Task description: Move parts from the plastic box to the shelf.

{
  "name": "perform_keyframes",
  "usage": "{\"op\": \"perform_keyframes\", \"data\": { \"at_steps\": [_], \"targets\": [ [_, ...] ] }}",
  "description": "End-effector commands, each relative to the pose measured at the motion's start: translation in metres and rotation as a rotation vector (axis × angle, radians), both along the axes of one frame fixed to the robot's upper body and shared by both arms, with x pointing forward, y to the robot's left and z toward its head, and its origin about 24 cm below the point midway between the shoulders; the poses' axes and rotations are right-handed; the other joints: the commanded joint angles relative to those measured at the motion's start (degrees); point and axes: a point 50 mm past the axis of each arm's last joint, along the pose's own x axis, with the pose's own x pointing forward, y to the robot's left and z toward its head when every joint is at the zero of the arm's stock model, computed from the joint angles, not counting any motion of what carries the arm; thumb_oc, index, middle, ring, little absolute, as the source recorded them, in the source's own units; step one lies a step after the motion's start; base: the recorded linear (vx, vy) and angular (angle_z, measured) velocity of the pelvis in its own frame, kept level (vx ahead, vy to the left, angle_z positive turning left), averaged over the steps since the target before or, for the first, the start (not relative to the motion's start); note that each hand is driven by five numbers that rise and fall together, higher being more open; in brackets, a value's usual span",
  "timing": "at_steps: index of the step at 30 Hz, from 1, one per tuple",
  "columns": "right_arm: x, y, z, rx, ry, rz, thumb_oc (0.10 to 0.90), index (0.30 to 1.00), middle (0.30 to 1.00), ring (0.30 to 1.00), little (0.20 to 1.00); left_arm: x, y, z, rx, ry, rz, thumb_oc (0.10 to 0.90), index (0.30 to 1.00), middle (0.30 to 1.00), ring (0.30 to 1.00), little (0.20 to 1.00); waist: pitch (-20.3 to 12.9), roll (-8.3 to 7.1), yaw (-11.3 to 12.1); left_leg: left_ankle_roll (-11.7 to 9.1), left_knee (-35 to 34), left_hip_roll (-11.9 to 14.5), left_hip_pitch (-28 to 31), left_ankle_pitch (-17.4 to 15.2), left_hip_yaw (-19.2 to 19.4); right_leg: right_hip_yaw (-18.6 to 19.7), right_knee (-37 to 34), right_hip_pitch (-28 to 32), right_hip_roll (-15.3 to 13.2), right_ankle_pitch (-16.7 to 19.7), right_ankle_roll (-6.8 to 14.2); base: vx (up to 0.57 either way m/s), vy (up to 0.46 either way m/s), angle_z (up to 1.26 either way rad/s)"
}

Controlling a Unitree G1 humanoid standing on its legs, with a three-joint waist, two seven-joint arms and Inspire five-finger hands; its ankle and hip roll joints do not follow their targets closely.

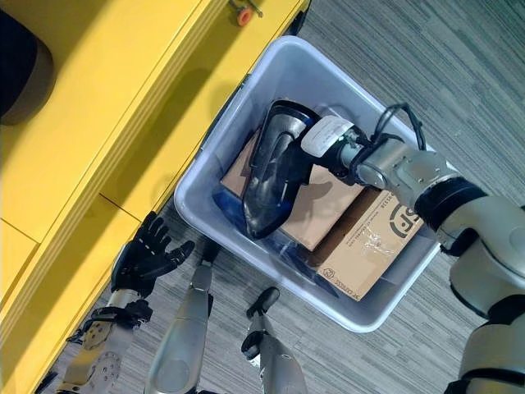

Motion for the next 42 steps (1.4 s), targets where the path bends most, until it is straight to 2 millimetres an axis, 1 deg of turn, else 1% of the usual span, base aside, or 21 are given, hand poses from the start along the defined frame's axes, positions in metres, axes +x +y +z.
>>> {"op": "perform_keyframes", "data": {
  "at_steps": [1, 3, 5, 8, 11, 13, 15, 18, 20, 22, 24, 28, 30, 32, 33, 34, 35, 36, 38, 40, 42],
  "targets": [
    [0.003, -0.022, 0.055, 0.087, -0.204, -0.120, 0.900, 1.000, 1.000, 1.000, 1.000, -0.004, -0.002, 0.025, -0.050, -0.152, 0.015, 0.900, 1.000, 1.000, 1.000, 1.000, 0.5, -0.44, -1.1, -2.4, -3.5, 2.0, 4.5, -0.5, 3.0, 2.8, -0.1, 3.1, -2.4, 2.5, 3.2, 0.00, 0.046, -0.09],
    [0.003, -0.023, 0.053, 0.103, -0.201, -0.123, 0.900, 1.000, 1.000, 1.000, 1.000, -0.004, -0.004, 0.025, -0.054, -0.151, 0.013, 0.900, 1.000, 1.000, 1.000, 1.000, 0.5, -0.40, -1.2, -2.3, -3.4, 1.9, 4.6, -0.6, 3.2, 3.0, -0.1, 3.1, -2.4, 2.5, 3.2, 0.00, 0.027, -0.03],
    [0.004, -0.018, 0.049, 0.139, -0.194, -0.105, 0.900, 1.000, 1.000, 1.000, 1.000, -0.003, -0.004, 0.024, -0.058, -0.149, 0.014, 0.900, 1.000, 1.000, 1.000, 1.000, 0.5, -0.41, -1.5, -2.1, -3.4, 1.9, 4.7, -0.8, 3.4, 3.6, -0.1, 3.1, -2.5, 2.5, 3.2, 0.01, 0.037, -0.04],
    [0.005, -0.016, 0.047, 0.183, -0.195, -0.103, 0.900, 1.000, 1.000, 1.000, 1.000, -0.002, -0.005, 0.026, -0.061, -0.158, 0.011, 0.900, 1.000, 1.000, 1.000, 1.000, 0.5, -0.45, -1.7, -1.9, -3.4, 1.8, 4.8, -0.9, 3.6, 3.9, -0.1, 3.0, -2.6, 2.6, 3.4, 0.00, 0.014, -0.05],
    [0.005, -0.010, 0.050, 0.240, -0.203, -0.081, 0.900, 1.000, 1.000, 1.000, 1.000, -0.001, -0.005, 0.027, -0.062, -0.161, 0.019, 0.900, 1.000, 1.000, 1.000, 1.000, 0.4, -0.66, -2.1, -1.7, -3.4, 1.8, 5.0, -1.0, 3.9, 4.2, -0.1, 2.9, -2.6, 2.7, 3.5, 0.00, 0.018, -0.09],
    [0.004, -0.003, 0.052, 0.237, -0.197, -0.049, 0.900, 1.000, 1.000, 1.000, 1.000, -0.001, -0.005, 0.027, -0.064, -0.161, 0.017, 0.900, 1.000, 1.000, 1.000, 1.000, 0.3, -0.97, -2.4, -1.6, -3.4, 1.8, 5.2, -1.2, 4.1, 4.5, -0.1, 2.9, -2.6, 2.6, 3.5, 0.01, 0.012, -0.07],
    [0.004, -0.001, 0.054, 0.229, -0.199, -0.041, 0.900, 1.000, 1.000, 1.000, 1.000, 0.000, -0.005, 0.027, -0.064, -0.162, 0.015, 0.900, 1.000, 1.000, 1.000, 1.000, 0.3, -1.09, -2.5, -1.6, -3.4, 1.8, 5.3, -1.3, 4.1, 4.6, -0.1, 2.9, -2.6, 2.6, 3.5, 0.00, -0.003, -0.04],
    [0.000, 0.007, 0.054, 0.119, -0.169, 0.003, 0.900, 1.000, 1.000, 1.000, 1.000, -0.001, -0.005, 0.027, -0.064, -0.159, 0.007, 0.900, 1.000, 1.000, 1.000, 1.000, 0.0, -1.49, -2.7, -1.6, -3.4, 1.7, 5.5, -1.5, 3.9, 4.6, -0.1, 3.3, -2.6, 2.3, 3.6, 0.00, -0.002, -0.02],
    [0.000, 0.007, 0.054, 0.118, -0.169, 0.003, 0.900, 1.000, 1.000, 1.000, 1.000, -0.001, -0.005, 0.027, -0.065, -0.159, 0.007, 0.900, 1.000, 1.000, 1.000, 1.000, 0.0, -1.45, -2.8, -1.6, -3.4, 1.7, 5.5, -1.5, 3.9, 4.5, -0.1, 3.3, -2.6, 2.3, 3.6, 0.00, 0.000, 0.00],
    [-0.004, 0.011, 0.051, 0.063, -0.136, 0.036, 0.900, 1.000, 1.000, 1.000, 1.000, -0.001, -0.004, 0.026, -0.059, -0.156, 0.008, 0.900, 1.000, 1.000, 1.000, 1.000, -0.1, -1.73, -2.9, -1.6, -3.4, 1.7, 5.7, -1.6, 3.8, 4.6, -0.1, 3.5, -2.5, 2.1, 3.6, 0.00, 0.000, 0.00],
    [-0.005, 0.009, 0.050, 0.042, -0.120, 0.034, 0.900, 1.000, 1.000, 1.000, 1.000, -0.001, -0.003, 0.026, -0.054, -0.155, 0.005, 0.900, 1.000, 1.000, 1.000, 1.000, -0.2, -1.81, -2.9, -1.6, -3.4, 1.7, 5.8, -1.6, 3.8, 4.6, -0.1, 3.6, -2.5, 2.1, 3.6, 0.00, 0.000, 0.00],
    [-0.010, 0.008, 0.042, -0.034, -0.061, 0.054, 0.900, 1.000, 1.000, 1.000, 1.000, -0.001, -0.003, 0.026, -0.050, -0.155, 0.001, 0.900, 1.000, 1.000, 1.000, 1.000, -0.3, -2.29, -3.1, -1.7, -3.4, 1.8, 6.0, -1.7, 3.7, 4.7, -0.1, 3.8, -2.3, 2.0, 3.6, 0.00, 0.000, 0.00],
    [-0.018, 0.012, 0.030, -0.109, 0.016, 0.091, 0.900, 1.000, 1.000, 1.000, 1.000, -0.001, -0.002, 0.026, -0.045, -0.154, -0.003, 0.900, 1.000, 1.000, 1.000, 1.000, -0.4, -2.58, -3.2, -1.7, -3.4, 1.9, 6.1, -1.8, 3.5, 4.6, -0.1, 3.9, -2.2, 1.8, 3.6, 0.01, -0.015, 0.00],
    [-0.021, 0.011, 0.026, -0.143, 0.044, 0.094, 0.900, 1.000, 1.000, 1.000, 1.000, -0.001, -0.002, 0.026, -0.041, -0.155, -0.007, 0.900, 1.000, 1.000, 1.000, 1.000, -0.4, -2.61, -3.2, -1.8, -3.4, 1.9, 6.1, -1.8, 3.4, 4.5, -0.1, 4.0, -2.1, 1.8, 3.6, 0.00, 0.000, 0.00],
    [-0.025, 0.009, 0.019, -0.190, 0.088, 0.102, 0.900, 1.000, 1.000, 1.000, 1.000, -0.002, -0.001, 0.026, -0.028, -0.152, -0.014, 0.900, 1.000, 1.000, 1.000, 1.000, -0.5, -3.20, -3.0, -1.8, -3.4, 1.9, 6.2, -1.9, 3.3, 4.5, -0.1, 4.1, -2.1, 1.7, 3.7, 0.00, 0.000, 0.00],
    [-0.025, 0.009, 0.020, -0.190, 0.088, 0.102, 0.900, 1.000, 1.000, 1.000, 1.000, -0.002, -0.001, 0.026, -0.028, -0.152, -0.014, 0.900, 1.000, 1.000, 1.000, 1.000, -0.5, -3.18, -3.0, -1.8, -3.4, 1.9, 6.2, -1.9, 3.3, 4.5, -0.1, 4.1, -2.1, 1.7, 3.7, 0.00, 0.000, 0.00],
    [-0.029, 0.005, 0.014, -0.246, 0.115, 0.102, 0.900, 1.000, 1.000, 1.000, 1.000, -0.001, 0.004, 0.029, 0.006, -0.154, -0.023, 0.900, 1.000, 1.000, 1.000, 1.000, -0.4, -4.39, -2.4, -1.9, -3.4, 1.9, 6.2, -1.9, 3.2, 4.5, -0.1, 4.1, -2.0, 1.6, 3.7, 0.00, 0.000, 0.00],
    [-0.030, 0.002, 0.010, -0.271, 0.131, 0.092, 0.900, 1.000, 1.000, 1.000, 1.000, 0.000, 0.005, 0.030, 0.022, -0.155, -0.028, 0.900, 1.000, 1.000, 1.000, 1.000, -0.3, -4.93, -2.1, -1.9, -3.4, 1.8, 6.2, -1.9, 3.2, 4.5, -0.1, 4.2, -1.9, 1.5, 3.7, 0.00, 0.000, 0.00],
    [-0.032, 0.001, 0.007, -0.284, 0.146, 0.090, 0.900, 1.000, 1.000, 1.000, 1.000, 0.000, 0.006, 0.032, 0.030, -0.158, -0.028, 0.900, 1.000, 1.000, 1.000, 1.000, -0.2, -5.25, -1.9, -1.9, -3.4, 1.9, 6.3, -1.9, 3.2, 4.6, -0.1, 4.2, -1.9, 1.4, 3.7, 0.00, 0.000, 0.00],
    [-0.035, -0.004, 0.007, -0.312, 0.159, 0.080, 0.900, 1.000, 1.000, 1.000, 1.000, 0.001, 0.009, 0.034, 0.053, -0.161, -0.028, 0.900, 1.000, 1.000, 1.000, 1.000, -0.3, -6.07, -1.9, -1.9, -3.5, 1.8, 6.4, -2.0, 3.2, 4.7, -0.1, 4.2, -1.8, 1.4, 3.7, 0.00, 0.000, 0.00],
    [-0.037, -0.004, 0.006, -0.318, 0.164, 0.082, 0.900, 1.000, 1.000, 1.000, 1.000, 0.001, 0.010, 0.035, 0.059, -0.162, -0.028, 0.900, 1.000, 1.000, 1.000, 1.000, -0.3, -6.31, -1.8, -1.9, -3.5, 1.8, 6.5, -2.1, 3.2, 4.7, -0.1, 4.2, -1.8, 1.3, 3.7, 0.00, 0.000, 0.00]
  ]
}}
